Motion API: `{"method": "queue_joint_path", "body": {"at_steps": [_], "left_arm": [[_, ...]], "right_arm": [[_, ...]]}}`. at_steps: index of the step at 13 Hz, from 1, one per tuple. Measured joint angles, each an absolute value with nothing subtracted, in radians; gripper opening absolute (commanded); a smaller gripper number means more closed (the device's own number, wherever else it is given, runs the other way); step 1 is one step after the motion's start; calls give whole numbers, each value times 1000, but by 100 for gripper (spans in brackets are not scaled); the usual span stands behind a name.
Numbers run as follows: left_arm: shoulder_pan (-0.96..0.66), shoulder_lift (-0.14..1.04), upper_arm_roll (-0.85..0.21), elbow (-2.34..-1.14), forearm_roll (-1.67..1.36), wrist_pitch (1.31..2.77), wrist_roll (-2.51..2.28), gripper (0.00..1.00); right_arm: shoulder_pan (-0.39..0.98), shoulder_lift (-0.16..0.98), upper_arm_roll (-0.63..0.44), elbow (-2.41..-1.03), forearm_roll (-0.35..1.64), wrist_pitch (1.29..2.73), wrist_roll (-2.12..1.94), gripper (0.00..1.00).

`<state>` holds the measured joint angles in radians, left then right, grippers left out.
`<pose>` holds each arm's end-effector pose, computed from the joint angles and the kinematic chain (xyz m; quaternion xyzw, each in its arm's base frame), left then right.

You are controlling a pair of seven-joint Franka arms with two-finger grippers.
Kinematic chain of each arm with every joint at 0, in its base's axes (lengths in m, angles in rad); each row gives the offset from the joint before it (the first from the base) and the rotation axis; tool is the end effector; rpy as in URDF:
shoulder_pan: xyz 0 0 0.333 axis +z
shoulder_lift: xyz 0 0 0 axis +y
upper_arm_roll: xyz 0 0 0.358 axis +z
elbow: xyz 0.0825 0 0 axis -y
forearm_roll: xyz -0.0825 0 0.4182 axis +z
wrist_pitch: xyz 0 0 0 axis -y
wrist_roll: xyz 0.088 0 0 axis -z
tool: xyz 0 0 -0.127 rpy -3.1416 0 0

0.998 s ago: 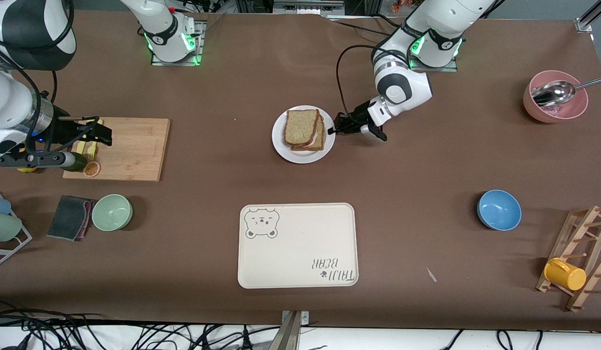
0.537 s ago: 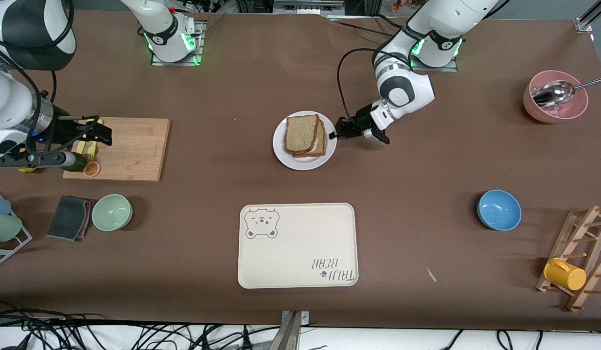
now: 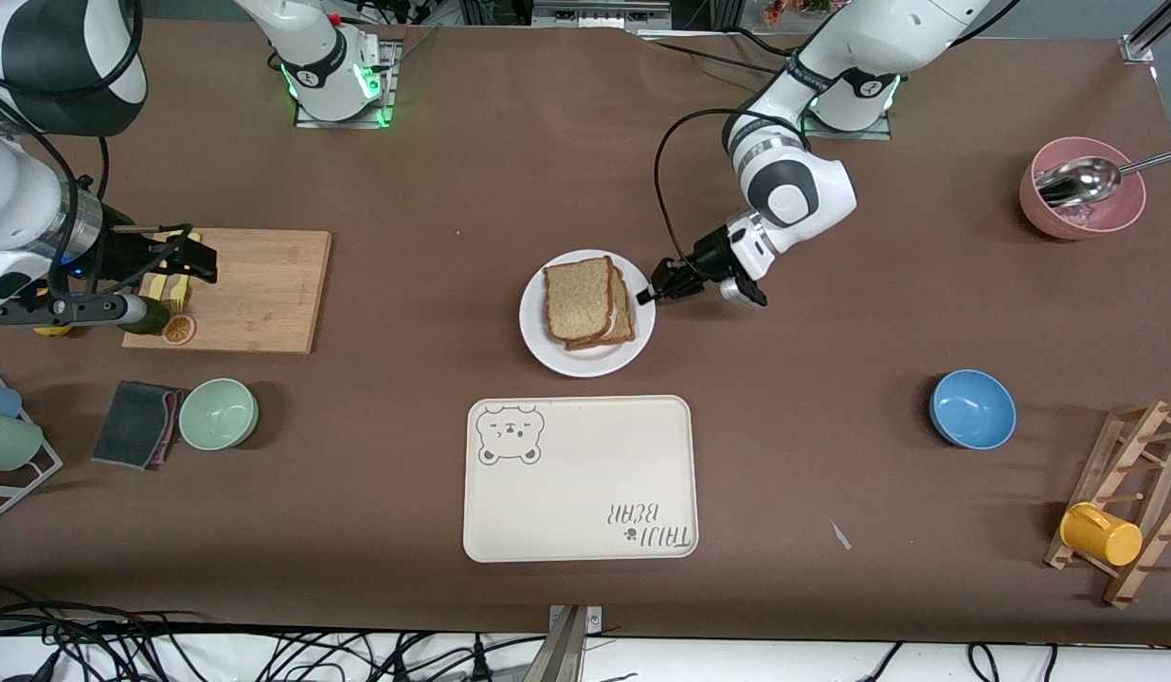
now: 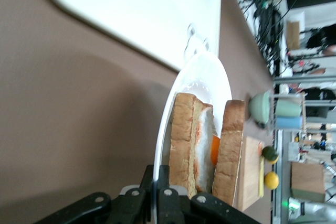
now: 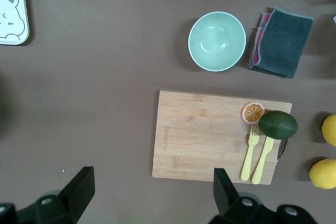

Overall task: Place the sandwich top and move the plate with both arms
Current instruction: 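Slide the white plate onto the bear tray with the left gripper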

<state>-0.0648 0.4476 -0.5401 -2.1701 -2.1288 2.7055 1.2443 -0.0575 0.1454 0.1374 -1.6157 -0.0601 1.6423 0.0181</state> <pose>0.4889 -0.3179 0.1920 0.8672 0.1331 0.1123 0.4666 0.6308 0.0382 0.5415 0.9975 0.0346 -0.0576 0.0227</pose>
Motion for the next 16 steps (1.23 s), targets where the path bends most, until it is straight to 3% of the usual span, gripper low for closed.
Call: {"method": "queue_joint_path", "body": {"at_steps": [11, 16], "left_arm": [[-62, 735, -428, -1731, -2127, 2748, 1243, 0], [-189, 905, -331, -1503, -2126, 2831, 1239, 0]], "right_arm": [[-57, 136, 118, -1613, -59, 1644, 17, 100], [-57, 91, 82, -1609, -51, 1644, 18, 100]]}}
